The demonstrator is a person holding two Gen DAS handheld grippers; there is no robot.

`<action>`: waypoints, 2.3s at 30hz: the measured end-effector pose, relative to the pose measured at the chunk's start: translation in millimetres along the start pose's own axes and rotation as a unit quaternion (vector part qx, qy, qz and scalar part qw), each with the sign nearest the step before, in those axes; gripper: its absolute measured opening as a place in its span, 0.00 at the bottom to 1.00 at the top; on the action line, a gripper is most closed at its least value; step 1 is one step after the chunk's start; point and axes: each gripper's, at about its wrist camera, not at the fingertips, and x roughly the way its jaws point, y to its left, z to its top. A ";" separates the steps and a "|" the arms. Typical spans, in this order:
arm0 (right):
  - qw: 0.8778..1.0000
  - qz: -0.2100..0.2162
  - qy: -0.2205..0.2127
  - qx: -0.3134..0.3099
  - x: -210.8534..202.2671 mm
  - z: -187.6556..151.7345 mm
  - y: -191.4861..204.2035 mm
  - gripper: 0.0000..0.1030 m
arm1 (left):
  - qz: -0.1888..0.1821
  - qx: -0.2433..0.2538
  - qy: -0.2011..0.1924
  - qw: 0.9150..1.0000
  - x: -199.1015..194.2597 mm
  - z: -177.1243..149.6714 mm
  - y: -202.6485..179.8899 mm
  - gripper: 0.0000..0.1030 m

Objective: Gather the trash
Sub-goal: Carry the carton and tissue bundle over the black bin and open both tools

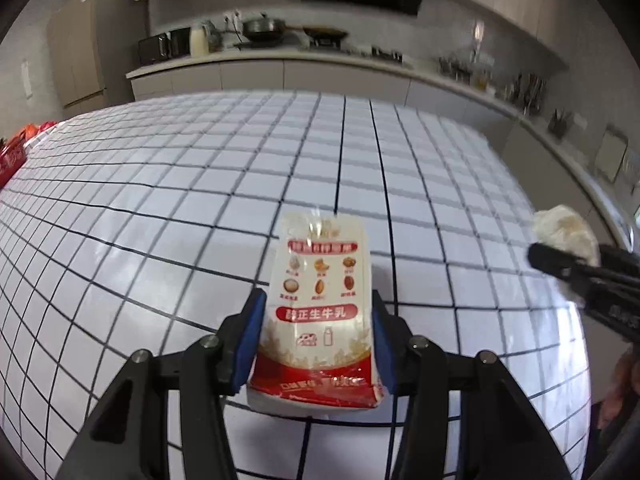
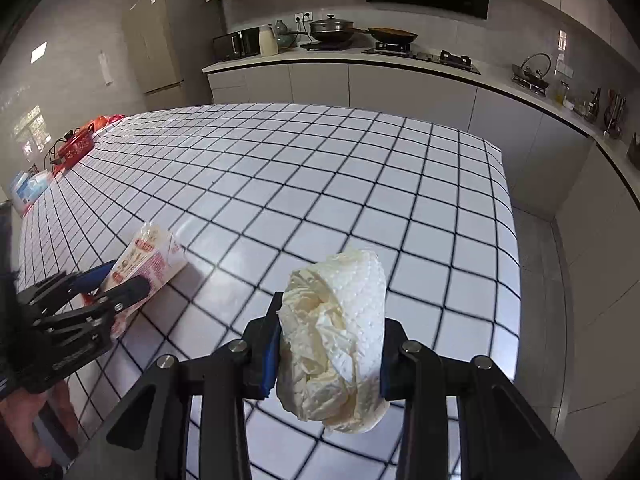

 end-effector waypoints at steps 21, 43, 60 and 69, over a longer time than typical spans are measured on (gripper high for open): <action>0.997 -0.050 -0.018 0.056 -89.1 -54.4 -70.5 0.38 | -0.064 0.040 -0.032 0.997 -55.8 -18.4 -94.3 0.49; 0.989 -0.101 -0.029 0.104 -221.1 -190.6 -178.8 0.38 | -0.131 0.113 -0.046 0.984 -125.2 -91.7 -245.3 0.49; 0.991 -0.080 0.028 0.106 -224.2 -293.2 -272.8 0.38 | -0.162 0.170 0.029 0.971 -80.3 -166.2 -353.9 0.49; 0.990 -0.055 0.095 0.094 -157.2 -326.6 -300.9 0.38 | -0.158 0.181 0.081 0.967 -32.4 -189.9 -378.3 0.49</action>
